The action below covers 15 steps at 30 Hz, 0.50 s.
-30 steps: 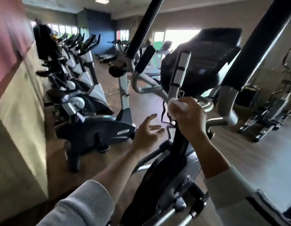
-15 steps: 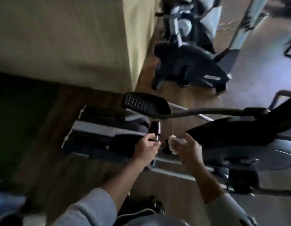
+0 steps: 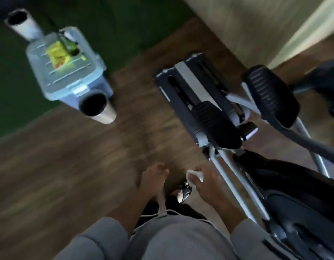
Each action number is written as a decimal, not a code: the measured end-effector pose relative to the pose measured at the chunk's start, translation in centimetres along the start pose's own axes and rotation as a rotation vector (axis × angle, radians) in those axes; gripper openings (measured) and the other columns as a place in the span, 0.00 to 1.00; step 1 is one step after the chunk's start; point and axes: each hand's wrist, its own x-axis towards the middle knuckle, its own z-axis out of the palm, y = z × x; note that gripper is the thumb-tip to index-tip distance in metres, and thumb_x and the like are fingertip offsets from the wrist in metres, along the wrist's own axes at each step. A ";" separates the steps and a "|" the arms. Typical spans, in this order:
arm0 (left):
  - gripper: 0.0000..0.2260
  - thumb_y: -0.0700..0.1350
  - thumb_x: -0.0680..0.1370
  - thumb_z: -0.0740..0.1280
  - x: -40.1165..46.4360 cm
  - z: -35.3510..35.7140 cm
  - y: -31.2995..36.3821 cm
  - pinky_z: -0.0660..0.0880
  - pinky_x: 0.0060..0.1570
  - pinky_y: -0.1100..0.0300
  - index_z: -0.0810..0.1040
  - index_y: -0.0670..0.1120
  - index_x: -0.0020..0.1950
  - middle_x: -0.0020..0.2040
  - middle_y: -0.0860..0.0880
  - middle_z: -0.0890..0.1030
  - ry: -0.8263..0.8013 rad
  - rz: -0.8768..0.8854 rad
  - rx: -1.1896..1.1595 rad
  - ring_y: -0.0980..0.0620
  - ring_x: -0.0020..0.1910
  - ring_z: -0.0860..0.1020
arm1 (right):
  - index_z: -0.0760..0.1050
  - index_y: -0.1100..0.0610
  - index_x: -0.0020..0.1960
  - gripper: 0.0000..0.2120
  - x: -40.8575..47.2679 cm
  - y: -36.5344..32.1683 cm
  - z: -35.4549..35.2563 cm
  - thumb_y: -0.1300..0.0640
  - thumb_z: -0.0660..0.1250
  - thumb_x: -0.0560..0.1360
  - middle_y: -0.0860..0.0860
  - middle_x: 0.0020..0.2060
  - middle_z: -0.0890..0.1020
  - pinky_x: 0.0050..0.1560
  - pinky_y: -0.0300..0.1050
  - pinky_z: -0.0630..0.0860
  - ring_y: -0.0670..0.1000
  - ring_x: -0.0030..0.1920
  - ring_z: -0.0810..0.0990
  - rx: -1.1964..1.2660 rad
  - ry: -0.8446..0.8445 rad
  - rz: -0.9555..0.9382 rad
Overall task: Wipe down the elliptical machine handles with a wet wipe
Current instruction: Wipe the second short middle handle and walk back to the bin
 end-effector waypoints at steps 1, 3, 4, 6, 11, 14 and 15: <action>0.14 0.50 0.74 0.71 -0.5 -0.2 -1.3 0.78 0.55 0.46 0.78 0.48 0.58 0.49 0.45 0.83 0.016 -0.028 -0.056 0.45 0.49 0.82 | 0.70 0.45 0.37 0.10 0.3 -0.3 0.5 0.49 0.70 0.73 0.39 0.31 0.76 0.36 0.30 0.66 0.38 0.36 0.75 -0.028 -0.026 -0.034; 0.15 0.51 0.71 0.70 -1.8 -0.8 -3.1 0.77 0.55 0.41 0.76 0.47 0.55 0.46 0.45 0.81 0.077 -0.060 -0.158 0.44 0.47 0.81 | 0.69 0.47 0.36 0.11 0.7 -1.4 1.4 0.48 0.68 0.72 0.42 0.32 0.76 0.36 0.33 0.68 0.40 0.36 0.76 -0.082 -0.094 -0.093; 0.15 0.49 0.72 0.70 -2.7 -1.3 -3.4 0.77 0.57 0.42 0.76 0.46 0.56 0.47 0.46 0.80 0.097 -0.061 -0.197 0.45 0.48 0.80 | 0.69 0.48 0.34 0.11 0.7 -2.2 1.8 0.49 0.68 0.72 0.43 0.32 0.76 0.36 0.32 0.68 0.40 0.36 0.76 -0.096 -0.126 -0.125; 0.13 0.43 0.78 0.67 -3.8 -2.0 -4.7 0.73 0.63 0.54 0.76 0.43 0.62 0.55 0.48 0.78 0.084 -0.076 -0.212 0.49 0.55 0.76 | 0.67 0.48 0.30 0.15 0.5 -4.0 2.5 0.57 0.68 0.73 0.44 0.31 0.74 0.35 0.32 0.67 0.41 0.35 0.75 -0.164 -0.169 -0.229; 0.14 0.45 0.77 0.69 -5.6 -2.6 -9.8 0.76 0.56 0.49 0.79 0.41 0.60 0.56 0.41 0.83 0.197 -0.152 -0.316 0.41 0.56 0.81 | 0.70 0.49 0.30 0.15 -0.3 -5.6 5.9 0.56 0.68 0.74 0.46 0.27 0.75 0.34 0.35 0.70 0.43 0.30 0.76 -0.165 -0.222 -0.336; 0.13 0.45 0.77 0.69 -7.6 -2.7 -12.5 0.74 0.48 0.58 0.78 0.43 0.60 0.52 0.45 0.84 0.258 -0.142 -0.390 0.45 0.52 0.82 | 0.75 0.50 0.34 0.10 -1.9 -5.8 8.5 0.52 0.68 0.74 0.48 0.31 0.79 0.36 0.41 0.75 0.44 0.34 0.79 -0.185 -0.277 -0.381; 0.11 0.45 0.77 0.69 -8.3 -2.8 -13.3 0.73 0.46 0.59 0.78 0.44 0.58 0.51 0.47 0.83 0.277 -0.128 -0.411 0.47 0.50 0.82 | 0.75 0.52 0.36 0.09 -2.5 -5.8 9.2 0.52 0.68 0.74 0.48 0.32 0.79 0.37 0.40 0.74 0.44 0.35 0.79 -0.204 -0.288 -0.402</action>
